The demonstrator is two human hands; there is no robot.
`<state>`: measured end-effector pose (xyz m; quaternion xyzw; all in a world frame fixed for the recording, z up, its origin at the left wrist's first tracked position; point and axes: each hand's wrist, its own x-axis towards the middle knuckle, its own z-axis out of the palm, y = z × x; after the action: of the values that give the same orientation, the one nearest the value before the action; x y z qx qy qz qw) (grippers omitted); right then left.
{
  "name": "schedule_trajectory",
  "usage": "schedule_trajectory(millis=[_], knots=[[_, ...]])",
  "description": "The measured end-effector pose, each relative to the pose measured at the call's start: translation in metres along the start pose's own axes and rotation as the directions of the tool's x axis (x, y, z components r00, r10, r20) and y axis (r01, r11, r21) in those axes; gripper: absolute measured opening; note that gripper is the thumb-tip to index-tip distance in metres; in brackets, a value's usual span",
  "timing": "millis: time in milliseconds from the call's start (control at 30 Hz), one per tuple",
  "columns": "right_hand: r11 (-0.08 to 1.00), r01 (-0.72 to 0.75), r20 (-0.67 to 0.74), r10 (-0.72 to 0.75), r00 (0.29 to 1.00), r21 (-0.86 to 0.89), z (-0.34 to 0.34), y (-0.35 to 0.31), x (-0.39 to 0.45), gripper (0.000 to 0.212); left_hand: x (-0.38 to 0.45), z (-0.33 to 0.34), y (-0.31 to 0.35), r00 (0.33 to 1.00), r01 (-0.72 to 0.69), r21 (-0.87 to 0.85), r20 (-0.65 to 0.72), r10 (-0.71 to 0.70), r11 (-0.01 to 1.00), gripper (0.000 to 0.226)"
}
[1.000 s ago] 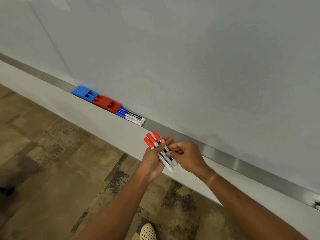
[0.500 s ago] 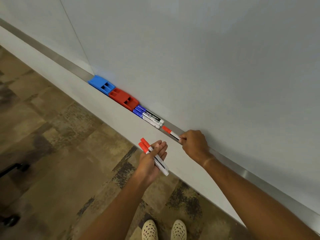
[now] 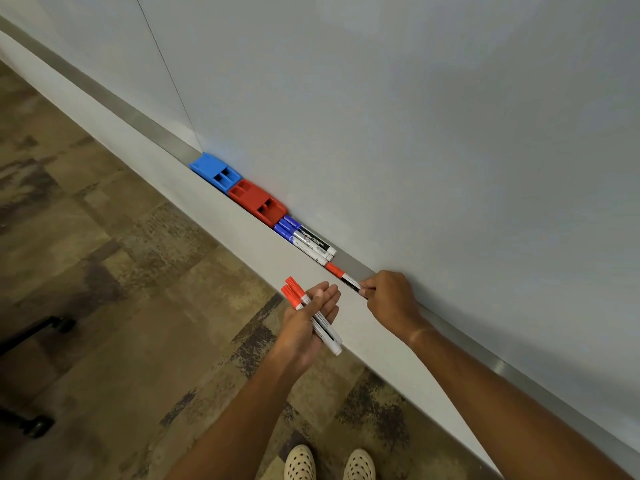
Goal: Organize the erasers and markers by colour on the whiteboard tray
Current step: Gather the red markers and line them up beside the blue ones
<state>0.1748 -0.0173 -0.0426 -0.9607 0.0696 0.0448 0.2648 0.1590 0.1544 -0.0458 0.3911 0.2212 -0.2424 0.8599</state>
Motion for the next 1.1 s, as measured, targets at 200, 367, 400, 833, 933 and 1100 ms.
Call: schedule_trajectory(millis=[200,367,400,833,933,1100], knots=[[0.960,0.107,-0.094,-0.086,0.992,0.258,-0.017,-0.027,-0.025,0.005,-0.002,0.007,0.001,0.999,0.026,-0.027,0.031,-0.025,0.999,0.028],[0.860,0.015,0.192,-0.130,0.973,0.510,-0.012,-0.040,-0.045,0.018,-0.004,0.015,0.001,0.998,0.047,-0.072,0.041,-0.044,0.996,0.028],[0.850,-0.005,0.187,-0.110,0.976,0.526,-0.011,-0.038,-0.045,0.018,-0.004,0.016,0.001,0.998,0.047,-0.076,0.044,-0.044,0.996,0.028],[0.791,-0.106,0.191,-0.015,0.981,0.603,-0.019,-0.034,-0.036,0.019,-0.001,0.019,0.001,0.995,0.042,-0.048,0.091,-0.038,0.998,0.032],[0.947,-0.022,-0.029,0.034,0.999,0.320,-0.030,-0.027,-0.025,0.016,0.003,0.015,0.003,0.998,0.031,-0.048,0.050,-0.029,0.998,0.032],[0.981,0.023,-0.107,-0.044,0.993,-0.192,-0.030,-0.024,-0.014,0.014,0.007,0.008,0.002,0.999,0.042,-0.034,0.016,-0.042,0.999,0.030]])
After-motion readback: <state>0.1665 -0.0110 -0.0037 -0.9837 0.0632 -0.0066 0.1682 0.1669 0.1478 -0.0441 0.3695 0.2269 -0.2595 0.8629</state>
